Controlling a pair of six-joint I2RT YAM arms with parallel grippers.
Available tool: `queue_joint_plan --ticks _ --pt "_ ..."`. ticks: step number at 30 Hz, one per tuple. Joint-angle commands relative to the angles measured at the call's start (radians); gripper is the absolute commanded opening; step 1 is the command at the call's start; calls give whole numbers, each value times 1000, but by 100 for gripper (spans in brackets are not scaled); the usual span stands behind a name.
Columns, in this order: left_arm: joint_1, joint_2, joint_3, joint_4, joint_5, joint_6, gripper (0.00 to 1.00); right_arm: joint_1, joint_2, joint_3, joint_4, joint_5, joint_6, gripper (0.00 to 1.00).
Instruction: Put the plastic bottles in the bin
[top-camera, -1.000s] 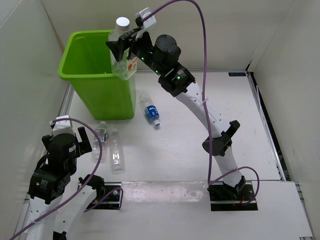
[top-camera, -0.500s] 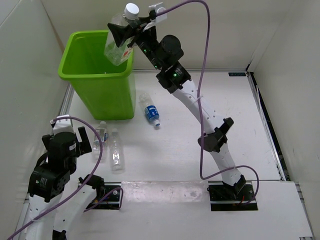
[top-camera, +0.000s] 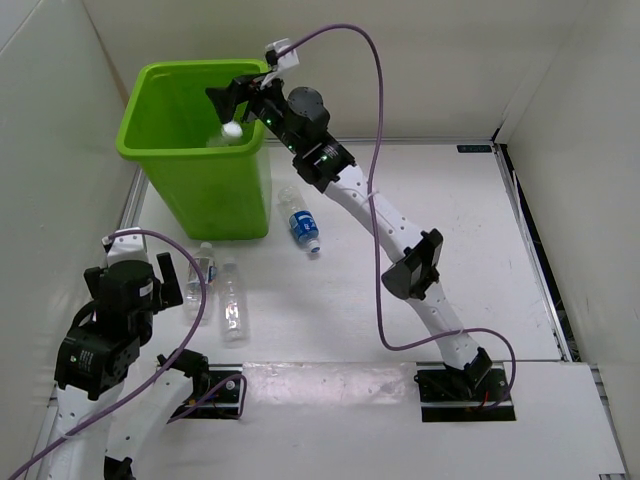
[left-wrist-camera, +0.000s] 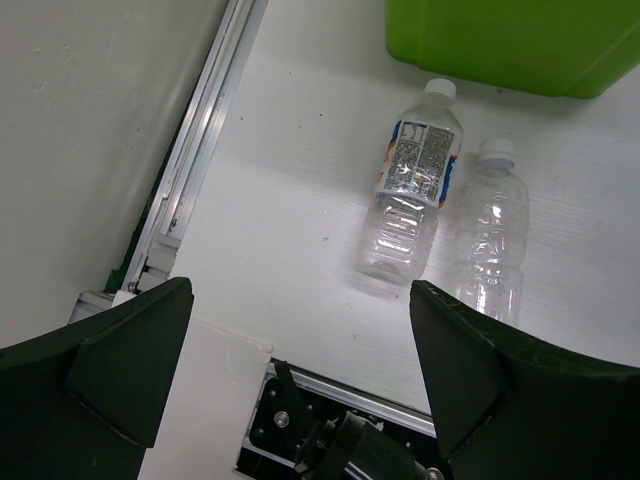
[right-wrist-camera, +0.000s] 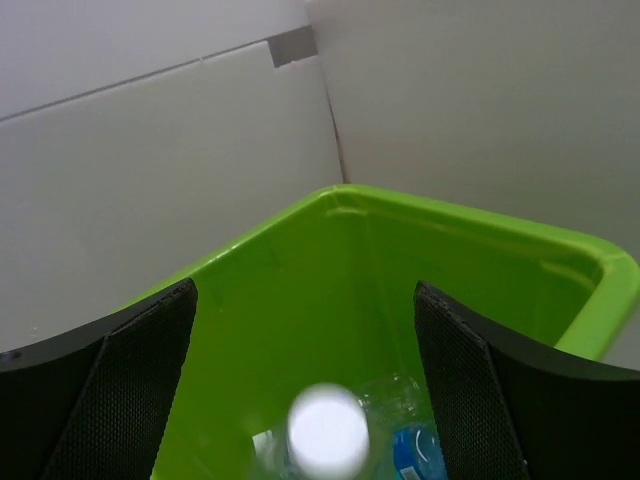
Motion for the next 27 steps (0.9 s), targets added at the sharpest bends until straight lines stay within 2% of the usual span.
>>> queue_joint_plan --ticks 1,3,7,10,16,19,22,24,25,26,27 --pt "-3 13 16 11 3 -6 100 -14 -98 17 80 51 43 90" --pt "8 7 10 19 6 -11 100 -28 -121 23 83 43 83 90" --pt "26 3 1 35 21 -16 100 -31 -182 24 97 83 60 90" --pt "38 0 1 45 23 -16 100 -76 -264 -32 77 120 92 90" --pt "45 -28 -9 46 21 -13 100 -217 -491 -390 28 232 210 90" --pt "46 -48 -13 46 12 -16 100 -275 -558 -530 -43 261 289 90" --pt "46 -60 -22 43 7 -20 100 -283 -589 -682 -177 238 305 90" --pt "45 -68 -21 43 9 -16 100 -278 -571 -764 -255 162 290 90" --pt "43 -65 -19 40 6 -16 100 -283 -557 -779 -285 73 299 90" --pt "46 -63 -19 40 4 -16 100 -287 -521 -786 -320 16 355 90" --pt "46 -66 -16 36 3 -16 100 -301 -467 -771 -437 -161 379 90"
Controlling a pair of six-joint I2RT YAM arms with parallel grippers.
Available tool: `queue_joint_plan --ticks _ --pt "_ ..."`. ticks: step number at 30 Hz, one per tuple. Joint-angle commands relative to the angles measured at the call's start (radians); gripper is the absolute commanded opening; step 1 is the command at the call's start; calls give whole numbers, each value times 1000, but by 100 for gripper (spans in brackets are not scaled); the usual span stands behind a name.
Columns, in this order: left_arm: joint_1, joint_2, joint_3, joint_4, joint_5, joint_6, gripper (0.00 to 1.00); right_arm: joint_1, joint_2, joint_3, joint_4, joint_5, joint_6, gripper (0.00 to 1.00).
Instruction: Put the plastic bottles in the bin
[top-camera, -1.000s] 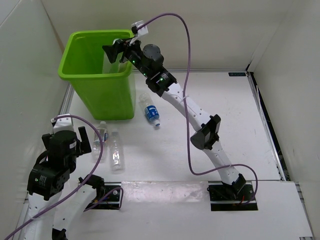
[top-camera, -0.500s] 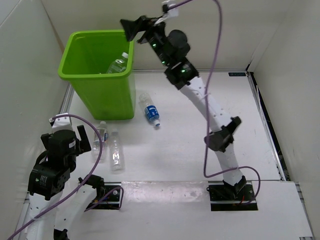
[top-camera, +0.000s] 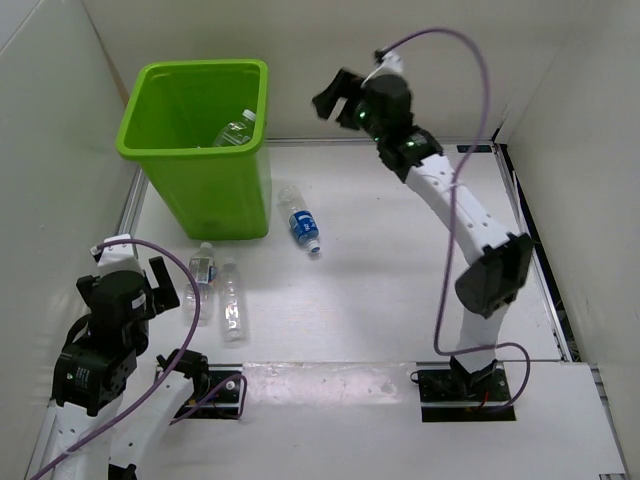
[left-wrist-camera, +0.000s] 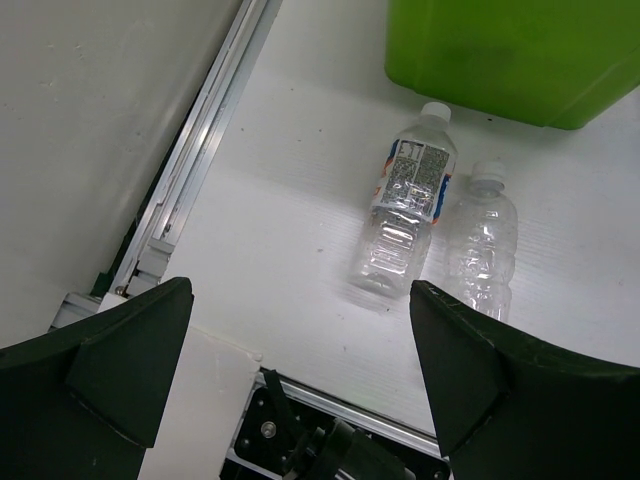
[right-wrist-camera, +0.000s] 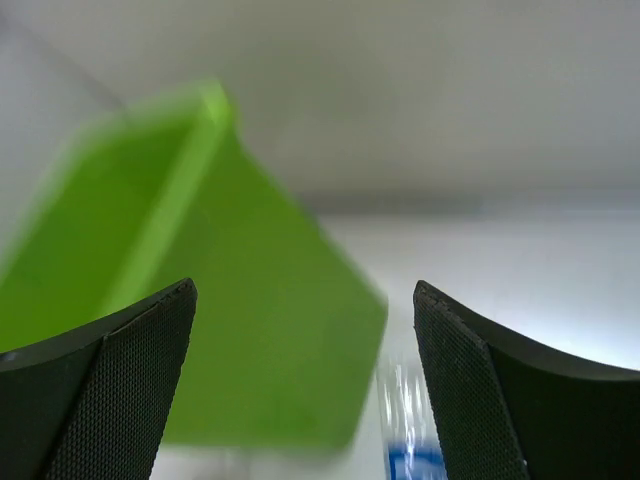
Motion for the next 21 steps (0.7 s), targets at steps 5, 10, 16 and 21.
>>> queue_joint_plan --ticks 5,10,16,21 --pt "7 0 12 -17 -13 -14 100 77 257 11 -451 -319 41 90" --pt "4 -2 10 -19 -16 -22 100 83 357 89 -546 -419 61 90" --pt "3 5 13 -22 -13 -22 100 103 541 253 -757 -423 5 90" --pt "4 14 18 -26 -10 -23 100 97 564 222 -780 -382 16 90"
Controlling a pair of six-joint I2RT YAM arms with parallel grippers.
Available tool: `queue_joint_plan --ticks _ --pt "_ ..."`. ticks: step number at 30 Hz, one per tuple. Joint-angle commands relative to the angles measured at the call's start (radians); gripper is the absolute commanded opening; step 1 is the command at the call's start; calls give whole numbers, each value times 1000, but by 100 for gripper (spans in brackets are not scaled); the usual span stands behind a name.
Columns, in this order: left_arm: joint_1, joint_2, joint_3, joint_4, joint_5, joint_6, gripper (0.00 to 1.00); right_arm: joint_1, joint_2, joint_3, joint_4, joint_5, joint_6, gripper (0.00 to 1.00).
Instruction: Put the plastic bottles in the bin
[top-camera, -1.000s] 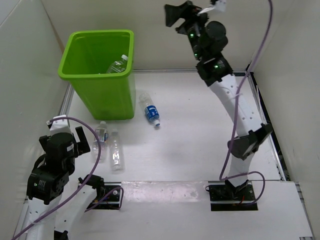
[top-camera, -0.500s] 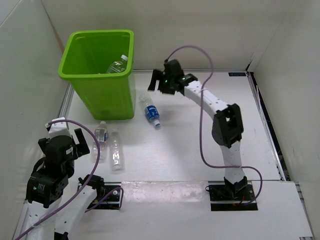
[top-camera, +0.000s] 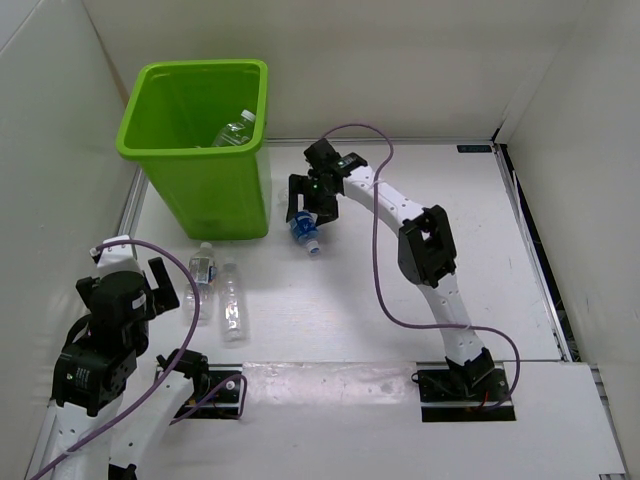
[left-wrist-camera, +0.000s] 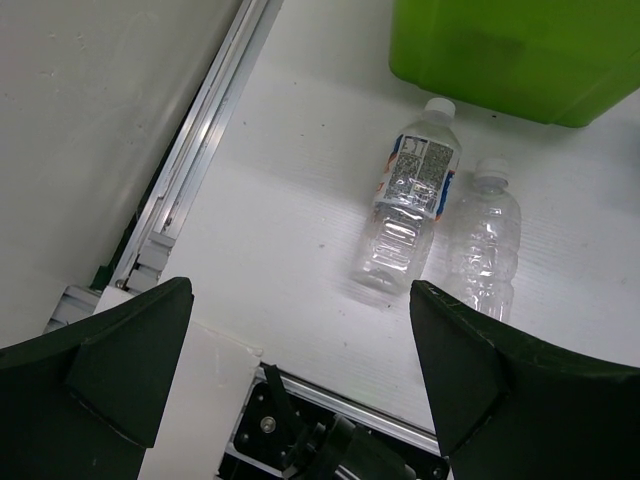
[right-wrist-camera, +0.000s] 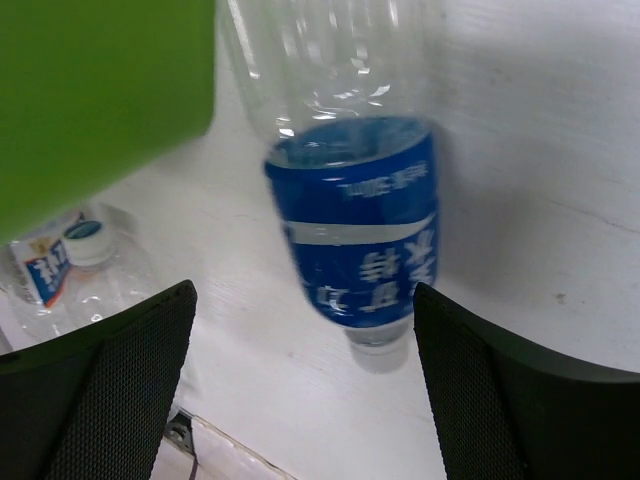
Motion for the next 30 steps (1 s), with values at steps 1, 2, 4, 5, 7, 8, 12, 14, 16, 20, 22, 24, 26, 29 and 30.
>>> queue_joint_plan --ticks 1,2,4,5,7,8,12,14,16,20,22,24,26,29,30 --pt "4 17 17 -14 -6 -8 100 -6 22 20 -71 13 -14 90" --pt "4 14 19 -14 -6 -8 100 -12 33 27 -74 5 -13 90" --pt "5 15 17 -15 -3 -10 100 -17 50 52 -83 -7 -14 90" --pt "4 17 19 -17 -3 -11 100 -25 67 61 -88 -18 -16 90" --pt "4 21 19 -17 1 -10 100 -29 91 77 -98 -36 -17 90" --pt "4 21 19 -15 2 -8 100 -35 114 112 -114 -59 -17 90" --pt "4 30 17 -14 7 -10 100 -52 182 181 -167 -106 13 90" --pt "4 30 17 -12 10 -10 100 -54 188 178 -169 -122 21 87" --pt "7 32 19 -4 8 -8 100 -60 188 166 -161 -129 25 82" --pt "10 29 16 -15 16 -16 100 -77 182 152 -157 -162 38 47" --pt "13 26 16 -15 19 -19 100 -95 180 149 -175 -181 44 34" --pt "13 23 16 -18 16 -28 100 -107 148 130 -186 -205 56 20" --pt "18 15 11 -17 17 -31 100 -135 72 69 -152 -211 71 15" --pt "31 12 7 -12 20 -34 100 -181 -49 0 -79 -224 105 11" --pt "44 10 4 -4 24 -33 100 -202 -71 -3 -60 -230 145 9"
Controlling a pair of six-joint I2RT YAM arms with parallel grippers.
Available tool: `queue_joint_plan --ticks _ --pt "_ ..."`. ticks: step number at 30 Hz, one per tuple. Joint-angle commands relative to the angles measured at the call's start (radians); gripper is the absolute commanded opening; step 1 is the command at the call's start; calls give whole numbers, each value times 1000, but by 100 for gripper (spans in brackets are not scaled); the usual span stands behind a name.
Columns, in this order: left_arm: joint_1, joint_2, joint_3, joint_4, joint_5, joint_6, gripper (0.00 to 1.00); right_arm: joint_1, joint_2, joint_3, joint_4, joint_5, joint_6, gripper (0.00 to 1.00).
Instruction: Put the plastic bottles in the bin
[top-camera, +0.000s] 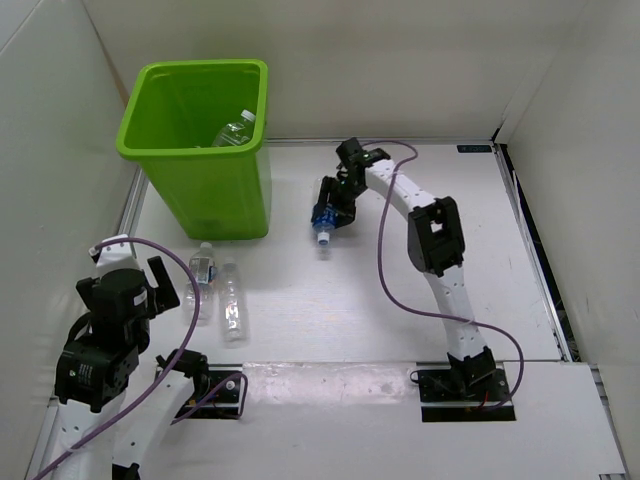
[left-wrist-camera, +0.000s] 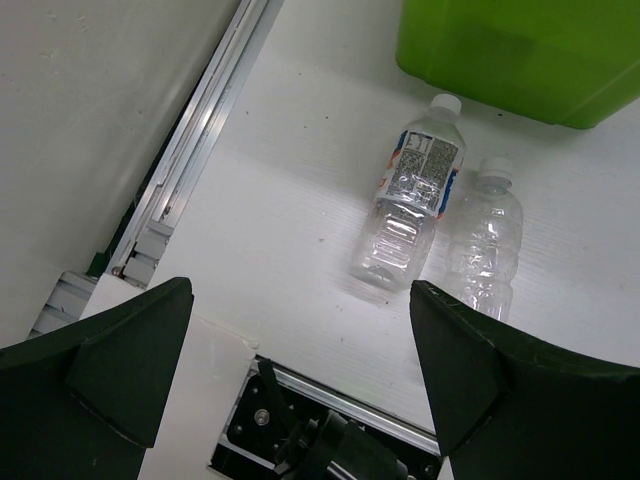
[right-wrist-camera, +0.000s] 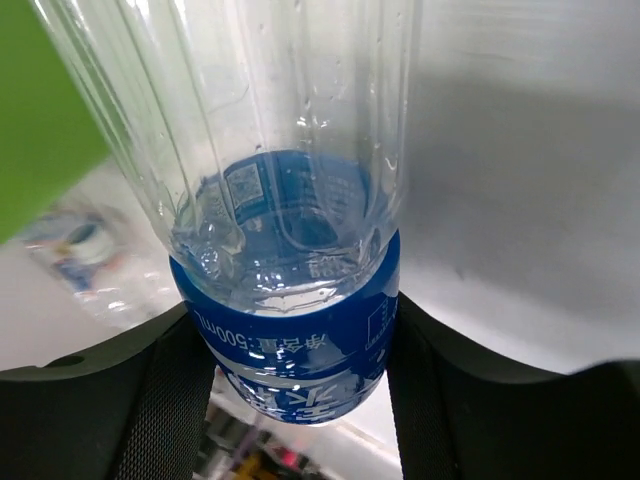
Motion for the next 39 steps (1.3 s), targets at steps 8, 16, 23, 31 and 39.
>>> queue_joint_plan --ticks 8,16,23,31,39 --pt "42 -2 -24 49 45 -4 100 -103 -422 56 688 -37 365 0" --pt "44 17 -29 74 74 -8 100 114 -336 464 855 333 77 0" --pt "38 23 -35 68 74 -5 100 361 -269 538 830 529 -454 0" --pt "15 34 -41 63 71 -1 100 368 -183 550 818 596 -519 0" --pt "12 46 -46 71 73 1 100 369 -137 518 753 544 -493 88"
